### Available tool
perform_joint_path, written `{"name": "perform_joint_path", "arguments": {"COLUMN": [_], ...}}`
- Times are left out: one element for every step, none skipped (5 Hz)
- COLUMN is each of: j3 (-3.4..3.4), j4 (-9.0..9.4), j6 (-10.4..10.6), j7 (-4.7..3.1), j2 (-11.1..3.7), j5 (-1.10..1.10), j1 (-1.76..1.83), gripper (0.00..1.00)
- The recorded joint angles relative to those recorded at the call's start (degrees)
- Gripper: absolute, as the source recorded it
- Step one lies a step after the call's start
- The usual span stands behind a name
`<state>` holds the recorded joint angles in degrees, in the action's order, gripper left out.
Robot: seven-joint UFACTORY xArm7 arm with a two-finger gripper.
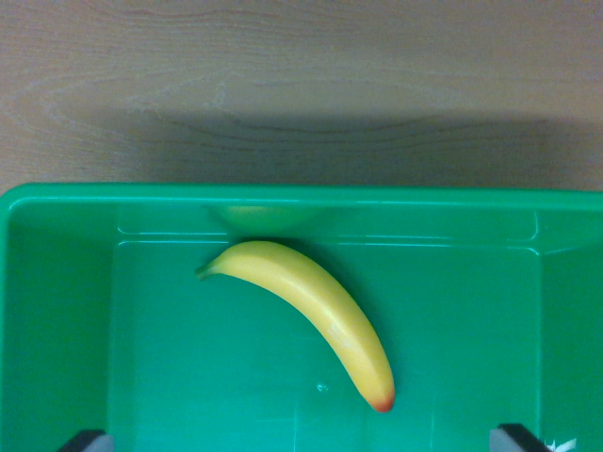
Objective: Pick fruit
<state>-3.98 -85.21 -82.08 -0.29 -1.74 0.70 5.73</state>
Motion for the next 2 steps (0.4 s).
{"name": "perform_joint_path", "arguments": {"j3": [-0.05,-0.05], "j4": [1.41,1.41], "j6": [2.2,2.2], "j7": [-0.88,-0.88], "j2": [-0.68,-0.68], "j5": [-0.10,-0.10], "j1": [0.03,0.03], "gripper": [0.00,0.00]}}
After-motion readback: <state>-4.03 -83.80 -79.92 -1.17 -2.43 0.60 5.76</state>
